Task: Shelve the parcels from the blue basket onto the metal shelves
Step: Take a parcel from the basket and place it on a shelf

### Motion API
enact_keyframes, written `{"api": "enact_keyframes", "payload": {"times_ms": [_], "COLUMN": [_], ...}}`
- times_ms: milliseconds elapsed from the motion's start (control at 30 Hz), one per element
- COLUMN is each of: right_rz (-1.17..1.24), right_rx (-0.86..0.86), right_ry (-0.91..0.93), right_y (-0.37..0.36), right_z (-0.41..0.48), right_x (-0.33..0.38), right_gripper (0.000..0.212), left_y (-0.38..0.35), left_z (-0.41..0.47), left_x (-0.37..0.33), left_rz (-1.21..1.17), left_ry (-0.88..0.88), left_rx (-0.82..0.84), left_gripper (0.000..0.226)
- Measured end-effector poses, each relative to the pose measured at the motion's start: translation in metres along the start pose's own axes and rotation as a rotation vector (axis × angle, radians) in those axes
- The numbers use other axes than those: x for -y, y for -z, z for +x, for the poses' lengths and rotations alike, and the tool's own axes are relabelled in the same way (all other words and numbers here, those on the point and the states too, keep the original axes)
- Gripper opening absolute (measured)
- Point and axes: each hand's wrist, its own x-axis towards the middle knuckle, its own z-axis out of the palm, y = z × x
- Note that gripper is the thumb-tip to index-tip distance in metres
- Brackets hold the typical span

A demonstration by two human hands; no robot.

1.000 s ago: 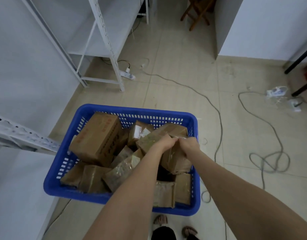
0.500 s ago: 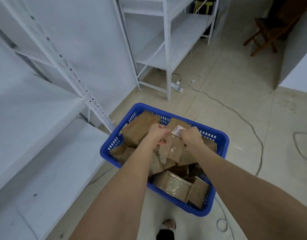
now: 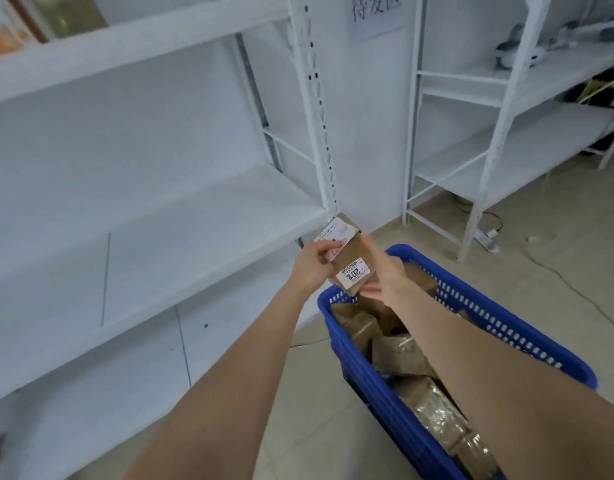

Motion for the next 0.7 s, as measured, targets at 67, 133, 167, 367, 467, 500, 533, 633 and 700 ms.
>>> {"api": "enact_keyframes", "payload": {"times_ms": [67, 133, 167, 367, 467, 500, 533, 633, 700], "right_rz": [0.035, 0.080, 0.092, 0.122, 0.154, 0.175, 0.195, 0.277, 0.338], "right_rx": [0.038, 0.076, 0.090, 0.189, 0.239, 0.223, 0.199, 0.214, 0.254], "right_ry": [-0.013, -0.002, -0.002, 0.037, 0.068, 0.080, 0.090, 0.106, 0.108], "right_y": [-0.024, -0.049, -0.060, -0.127, -0.165, -0.178, -0.190, -0.222, -0.242], "right_z": [-0.008, -0.019, -0.021, -0.040, -0.051, -0.054, -0.057, -0.064, -0.071], "right_x": [0.002, 0.003, 0.001, -0.009, -0.015, -0.016, -0.018, -0.026, -0.031], "right_gripper": [0.061, 0.064, 0.069, 0.042, 0.024, 0.023, 0.022, 0.015, 0.008], "left_y": [0.021, 0.042, 0.052, 0.120, 0.158, 0.171, 0.184, 0.229, 0.259], "left_z": [-0.009, -0.015, -0.017, -0.015, -0.015, -0.015, -0.015, -0.010, -0.006], "left_x": [0.003, 0.008, 0.012, 0.040, 0.053, 0.056, 0.059, 0.067, 0.072], "left_rz": [0.026, 0.030, 0.031, 0.160, 0.110, 0.072, 0.023, -0.142, -0.151], "left_ry": [-0.041, -0.070, -0.082, -0.177, -0.198, -0.196, -0.189, -0.116, -0.053], "left_rx": [-0.030, -0.066, -0.083, -0.144, -0.158, -0.185, -0.239, -0.428, -0.421], "left_gripper": [0.052, 0.048, 0.047, 0.041, 0.035, 0.032, 0.031, 0.037, 0.051]}}
